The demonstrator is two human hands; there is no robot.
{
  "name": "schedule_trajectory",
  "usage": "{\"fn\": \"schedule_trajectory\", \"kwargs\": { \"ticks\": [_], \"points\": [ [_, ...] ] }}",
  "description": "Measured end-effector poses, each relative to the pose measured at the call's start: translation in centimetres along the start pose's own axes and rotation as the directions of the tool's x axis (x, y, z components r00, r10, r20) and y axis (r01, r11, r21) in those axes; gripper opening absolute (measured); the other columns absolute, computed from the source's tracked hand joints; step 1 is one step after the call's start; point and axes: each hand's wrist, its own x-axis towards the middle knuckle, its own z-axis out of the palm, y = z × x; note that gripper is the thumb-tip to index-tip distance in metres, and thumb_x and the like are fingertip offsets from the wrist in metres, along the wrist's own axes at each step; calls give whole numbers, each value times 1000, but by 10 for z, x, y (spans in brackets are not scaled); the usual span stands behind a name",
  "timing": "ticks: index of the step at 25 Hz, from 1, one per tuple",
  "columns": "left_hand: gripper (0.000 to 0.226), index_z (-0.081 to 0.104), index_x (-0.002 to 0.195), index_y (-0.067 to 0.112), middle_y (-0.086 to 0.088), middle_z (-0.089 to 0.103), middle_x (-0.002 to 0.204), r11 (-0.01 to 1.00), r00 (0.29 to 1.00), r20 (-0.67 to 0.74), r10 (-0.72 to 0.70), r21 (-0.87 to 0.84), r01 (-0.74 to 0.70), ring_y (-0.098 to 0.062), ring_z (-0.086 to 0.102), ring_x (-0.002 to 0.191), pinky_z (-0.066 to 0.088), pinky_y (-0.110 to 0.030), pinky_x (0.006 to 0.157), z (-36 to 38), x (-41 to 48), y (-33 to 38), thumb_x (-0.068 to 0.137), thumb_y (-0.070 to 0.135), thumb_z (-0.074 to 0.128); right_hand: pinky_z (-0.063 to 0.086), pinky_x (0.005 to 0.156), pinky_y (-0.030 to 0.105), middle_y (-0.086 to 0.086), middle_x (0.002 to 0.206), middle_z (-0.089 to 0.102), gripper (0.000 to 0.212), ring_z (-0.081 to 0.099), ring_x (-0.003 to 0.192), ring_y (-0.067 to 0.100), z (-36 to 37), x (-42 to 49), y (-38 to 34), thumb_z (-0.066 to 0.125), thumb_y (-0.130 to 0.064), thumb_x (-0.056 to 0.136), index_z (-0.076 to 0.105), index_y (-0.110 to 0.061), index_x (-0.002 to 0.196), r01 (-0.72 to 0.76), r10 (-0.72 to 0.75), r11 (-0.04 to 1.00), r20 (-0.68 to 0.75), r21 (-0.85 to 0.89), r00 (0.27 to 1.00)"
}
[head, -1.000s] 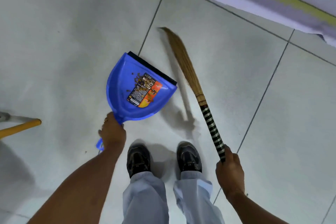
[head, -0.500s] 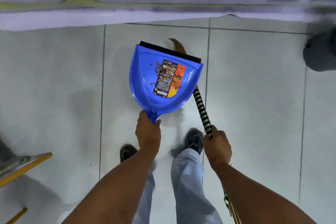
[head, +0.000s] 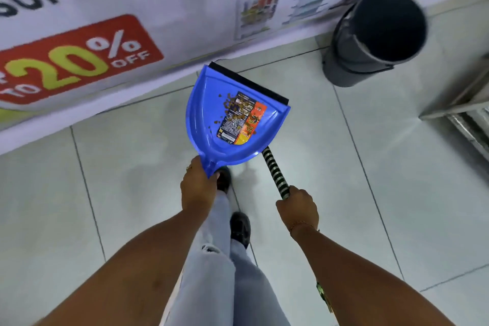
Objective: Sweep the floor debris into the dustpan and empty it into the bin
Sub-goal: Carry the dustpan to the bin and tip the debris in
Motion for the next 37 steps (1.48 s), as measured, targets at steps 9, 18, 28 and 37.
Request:
{"fn": "schedule_trajectory", "kwargs": {
  "ticks": [9,18,28,37],
  "points": [
    [38,47,120,8,-16,62,115,898,922,260,286,262,-352,-39,57,104,45,-42,86,40,100,195,84,13,56,49,76,31,5,112,61,29,64,99,28,-132,92,2,46,-15,86,57,-14,113,-150,150,987,-12,-51,989],
    [29,56,105,3,-22,66,108,807,783,525,332,272,-525,-38,57,107,44,-41,93,155,173,447,82,21,57,50,91,33,5,125,59,36,61,112,26,-234,209,-21,42,-19,93,53,-16,127,-74,76,995,31,-67,997],
    [33,45,77,8,-7,42,63,958,620,741,-260,115,264,-16,34,52,28,-25,54,253,233,565,94,35,39,51,88,33,4,125,58,38,61,109,27,-283,283,-9,44,-19,90,51,-17,128,17,-18,1000,199,10,980],
    [33,45,114,6,-16,61,107,866,777,553,300,183,-465,-35,60,94,47,-36,71,188,207,465,88,25,53,50,84,37,9,122,54,42,62,107,32,-302,304,-1,41,-28,92,41,-26,134,129,-82,965,206,-229,975]
  ]
}}
